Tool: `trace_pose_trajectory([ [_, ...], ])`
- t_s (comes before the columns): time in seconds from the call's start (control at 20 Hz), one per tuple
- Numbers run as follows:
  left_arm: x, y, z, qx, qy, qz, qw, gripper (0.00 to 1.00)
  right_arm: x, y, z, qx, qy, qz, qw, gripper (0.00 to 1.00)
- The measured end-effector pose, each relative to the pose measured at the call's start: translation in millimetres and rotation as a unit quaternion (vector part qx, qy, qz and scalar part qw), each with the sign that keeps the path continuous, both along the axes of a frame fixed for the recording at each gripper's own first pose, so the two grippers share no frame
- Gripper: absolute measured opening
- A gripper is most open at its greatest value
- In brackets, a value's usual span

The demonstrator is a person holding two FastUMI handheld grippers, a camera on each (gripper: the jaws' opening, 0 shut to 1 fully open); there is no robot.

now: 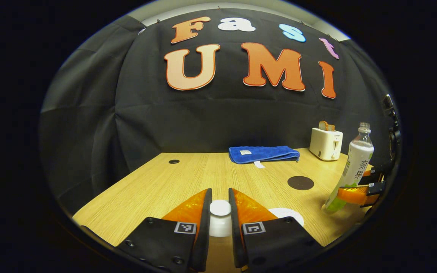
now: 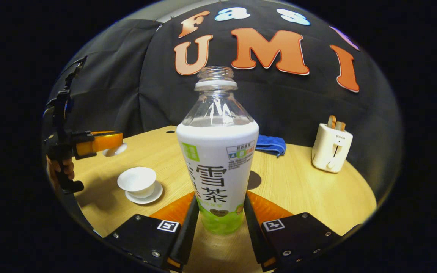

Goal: Open the teacup lid with one hand, grasp the water bottle and pour water into the teacup with the other hand; after pouring, place the water bottle on the coaster and then close the teacup lid.

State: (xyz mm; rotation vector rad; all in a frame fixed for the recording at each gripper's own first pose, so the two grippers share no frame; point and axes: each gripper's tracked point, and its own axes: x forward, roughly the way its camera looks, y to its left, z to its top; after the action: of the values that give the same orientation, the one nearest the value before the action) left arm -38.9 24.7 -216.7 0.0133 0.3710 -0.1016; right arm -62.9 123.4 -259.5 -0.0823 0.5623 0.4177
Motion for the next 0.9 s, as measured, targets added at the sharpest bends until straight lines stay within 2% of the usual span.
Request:
trace_pose_trajectory([
  [0.2,-3.8,19.3,1.2,0.010,-0.004,0.016,1.000,0.30,14.6,-9.9,5.7,-0.079,-0.046,0.009,0.996,0.65],
  [0.4,-6.5,34.8,-0.7,0.006,-0.003,0.030,1.000,0.30,22.2,-14.1,8.8,-0.164,-0.083,0.034,0.982,0.65],
  [0.5,-8.0,40.0,-0.1,0.005,-0.004,0.035,0.999,0.30,27.6,-14.2,10.5,-0.198,-0.099,0.047,0.974,0.65],
  [0.55,-9.0,42.7,0.2,0.006,-0.004,0.037,0.999,0.30,30.4,-13.7,11.3,-0.214,-0.106,0.052,0.970,0.69],
  [0.6,-10.4,44.1,-1.0,0.008,-0.005,0.038,0.999,0.30,32.8,-12.0,11.6,-0.229,-0.113,0.057,0.965,0.65],
  [0.65,-11.0,45.6,-1.4,0.008,-0.005,0.039,0.999,0.30,34.7,-10.8,12.4,-0.241,-0.119,0.063,0.961,0.68],
  [0.75,-13.8,48.2,-1.1,0.010,-0.005,0.040,0.999,0.30,39.7,-7.6,12.8,-0.268,-0.131,0.075,0.951,0.65],
  [0.9,-16.0,54.2,-3.8,0.011,-0.004,0.044,0.999,0.30,45.9,-1.7,17.8,-0.320,-0.161,0.093,0.929,0.65],
])
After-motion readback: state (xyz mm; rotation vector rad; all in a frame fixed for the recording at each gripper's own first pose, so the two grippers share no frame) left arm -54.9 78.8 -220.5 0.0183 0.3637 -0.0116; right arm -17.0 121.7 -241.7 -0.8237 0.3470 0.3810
